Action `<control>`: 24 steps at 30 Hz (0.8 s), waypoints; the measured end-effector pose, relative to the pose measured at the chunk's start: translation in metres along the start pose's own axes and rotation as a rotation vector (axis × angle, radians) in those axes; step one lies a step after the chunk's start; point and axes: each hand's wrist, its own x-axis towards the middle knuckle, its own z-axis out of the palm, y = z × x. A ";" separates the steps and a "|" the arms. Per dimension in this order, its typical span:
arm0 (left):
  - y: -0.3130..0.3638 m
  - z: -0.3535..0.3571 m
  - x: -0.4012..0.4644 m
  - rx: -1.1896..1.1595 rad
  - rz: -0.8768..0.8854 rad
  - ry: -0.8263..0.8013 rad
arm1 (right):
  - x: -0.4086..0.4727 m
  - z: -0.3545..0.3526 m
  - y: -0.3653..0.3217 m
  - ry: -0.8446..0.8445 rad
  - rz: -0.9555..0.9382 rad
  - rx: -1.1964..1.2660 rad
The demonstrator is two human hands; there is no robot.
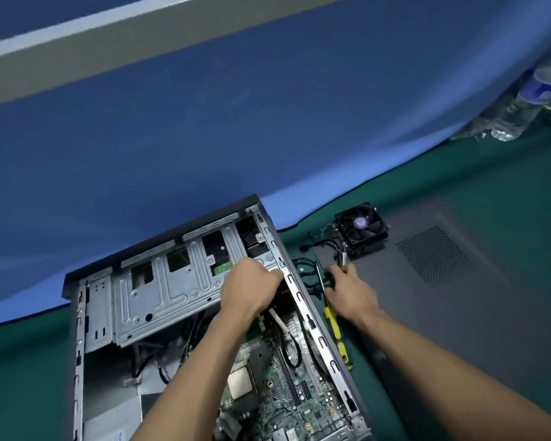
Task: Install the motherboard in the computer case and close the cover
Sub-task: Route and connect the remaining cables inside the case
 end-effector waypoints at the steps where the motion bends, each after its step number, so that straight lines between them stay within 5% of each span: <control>1: 0.000 0.000 0.000 -0.004 -0.004 -0.002 | 0.004 0.003 -0.001 -0.016 0.009 -0.019; 16: 0.003 0.002 0.000 0.021 -0.048 0.026 | 0.010 0.004 0.009 0.070 -0.189 -0.174; 24: 0.006 0.002 -0.004 0.016 -0.043 0.055 | 0.004 -0.020 -0.001 0.007 -0.215 0.048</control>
